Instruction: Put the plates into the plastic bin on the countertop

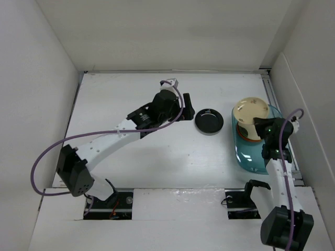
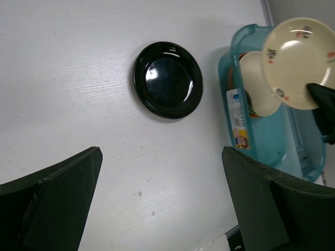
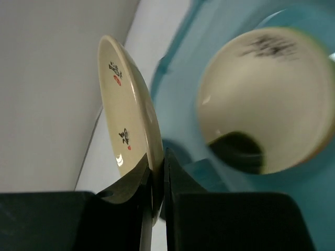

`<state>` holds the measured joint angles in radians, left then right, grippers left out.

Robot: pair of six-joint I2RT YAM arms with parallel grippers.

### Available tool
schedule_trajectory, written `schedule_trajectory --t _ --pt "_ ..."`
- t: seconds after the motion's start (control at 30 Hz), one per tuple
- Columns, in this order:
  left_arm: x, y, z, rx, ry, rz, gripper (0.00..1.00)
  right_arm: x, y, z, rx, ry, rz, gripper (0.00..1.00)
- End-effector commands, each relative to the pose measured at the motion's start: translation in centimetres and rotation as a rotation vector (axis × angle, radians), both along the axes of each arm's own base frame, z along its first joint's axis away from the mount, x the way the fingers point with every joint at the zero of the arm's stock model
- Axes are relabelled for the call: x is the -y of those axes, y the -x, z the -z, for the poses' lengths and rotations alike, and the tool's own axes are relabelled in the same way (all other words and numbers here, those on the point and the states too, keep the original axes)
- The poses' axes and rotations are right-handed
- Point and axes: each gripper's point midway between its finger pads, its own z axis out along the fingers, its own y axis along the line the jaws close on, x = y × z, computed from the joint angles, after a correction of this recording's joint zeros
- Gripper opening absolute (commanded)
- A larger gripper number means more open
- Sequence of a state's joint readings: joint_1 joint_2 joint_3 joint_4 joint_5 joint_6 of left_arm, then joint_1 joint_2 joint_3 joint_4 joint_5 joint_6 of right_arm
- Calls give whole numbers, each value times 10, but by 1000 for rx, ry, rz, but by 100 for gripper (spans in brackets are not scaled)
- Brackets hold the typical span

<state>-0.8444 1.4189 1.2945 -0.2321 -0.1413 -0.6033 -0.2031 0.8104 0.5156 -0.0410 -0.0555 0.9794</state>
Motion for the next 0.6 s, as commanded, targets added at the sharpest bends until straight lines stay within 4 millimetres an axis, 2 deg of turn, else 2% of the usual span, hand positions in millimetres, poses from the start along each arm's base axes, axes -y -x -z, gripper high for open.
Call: schedule_trajectory --t 0.0,0.07,0.1,0.17,0.23,0.27,0.33,0.4,0.43,0.47,0.53,0.57 --pt "11 -15 25 -4 -23 -18 100 55 22 22 -69 -20 257 0" --pt "15 -18 38 -21 -43 -18 100 75 32 30 -82 -19 334 0" --pt "19 -22 53 -33 -69 -13 100 80 33 30 -83 -16 355 0" --pt "27 -29 57 -34 -70 -13 100 86 33 33 -83 -5 374 0" --pt "33 -35 75 -59 -99 -13 100 89 30 46 -125 -7 367 0" --pt "37 -38 74 -57 -97 -13 100 87 26 45 -127 -16 348 1" --pt "39 -46 87 -76 -117 -22 100 88 24 54 -154 -23 348 6" --pt "40 -53 89 -82 -114 -25 100 90 21 50 -147 -15 341 42" --pt "42 -52 95 -93 -118 -16 100 89 21 50 -146 -18 333 64" --pt "45 -55 98 -93 -129 -11 100 86 19 43 -119 -18 317 79" --pt "46 -57 101 -96 -132 -11 100 77 18 35 -88 -29 271 96" --pt "48 -55 101 -100 -129 -3 100 74 19 23 -51 -14 255 97"
